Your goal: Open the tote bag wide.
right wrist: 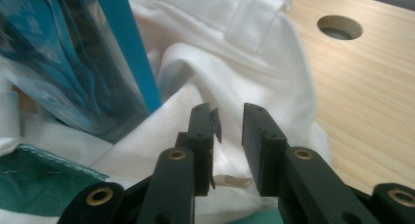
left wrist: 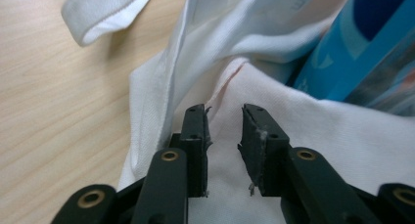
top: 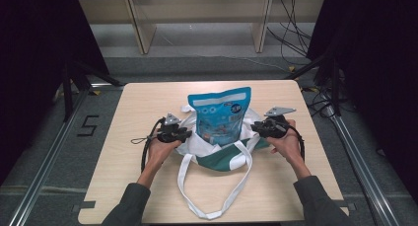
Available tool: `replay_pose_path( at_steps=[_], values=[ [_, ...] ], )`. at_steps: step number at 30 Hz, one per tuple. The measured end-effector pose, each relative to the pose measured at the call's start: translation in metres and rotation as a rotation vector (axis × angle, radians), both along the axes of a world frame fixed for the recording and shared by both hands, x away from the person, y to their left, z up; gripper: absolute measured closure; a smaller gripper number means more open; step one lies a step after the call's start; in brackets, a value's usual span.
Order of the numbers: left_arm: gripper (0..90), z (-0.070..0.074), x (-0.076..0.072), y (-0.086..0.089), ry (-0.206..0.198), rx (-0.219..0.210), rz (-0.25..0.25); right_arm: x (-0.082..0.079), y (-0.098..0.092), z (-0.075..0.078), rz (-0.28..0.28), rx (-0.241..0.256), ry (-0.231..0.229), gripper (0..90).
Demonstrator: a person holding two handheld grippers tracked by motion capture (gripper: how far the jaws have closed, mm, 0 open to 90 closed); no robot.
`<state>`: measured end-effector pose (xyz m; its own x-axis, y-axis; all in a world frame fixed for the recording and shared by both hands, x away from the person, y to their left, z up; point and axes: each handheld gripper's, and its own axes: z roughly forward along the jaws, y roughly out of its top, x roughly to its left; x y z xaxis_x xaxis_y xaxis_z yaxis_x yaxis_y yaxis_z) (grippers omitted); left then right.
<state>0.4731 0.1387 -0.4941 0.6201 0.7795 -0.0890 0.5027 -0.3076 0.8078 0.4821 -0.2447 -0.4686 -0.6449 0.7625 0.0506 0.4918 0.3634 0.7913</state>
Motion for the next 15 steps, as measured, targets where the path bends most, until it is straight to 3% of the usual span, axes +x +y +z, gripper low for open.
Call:
replay_pose_path(
  at_steps=[1,2,3,4,7,11,15],
  values=[
    [68.6,0.001,-0.001,0.000,0.005,-0.033,0.015,-0.001,-0.002,0.002,-0.004,0.008,0.002,73.8],
    [67.3,0.004,-0.002,0.003,0.012,-0.028,0.006,-0.002,-0.004,0.003,0.000,0.017,-0.003,73.3],
    [66.6,0.005,-0.004,0.003,0.012,-0.055,0.018,-0.002,-0.004,0.003,-0.003,0.020,-0.016,72.8],
    [65.9,0.007,-0.005,0.005,0.013,-0.034,0.004,-0.003,-0.005,0.006,-0.002,0.018,-0.007,72.6],
    [64.5,0.011,-0.009,0.009,-0.005,-0.025,0.003,-0.005,-0.003,0.008,0.002,0.036,-0.020,71.7],
    [62.8,0.016,-0.014,0.009,-0.011,-0.063,0.008,-0.008,0.002,0.011,0.010,0.023,-0.027,70.3],
    [61.5,0.018,-0.017,0.009,-0.012,-0.050,-0.009,-0.011,0.005,0.013,0.022,0.006,-0.018,69.3]
  ],
)
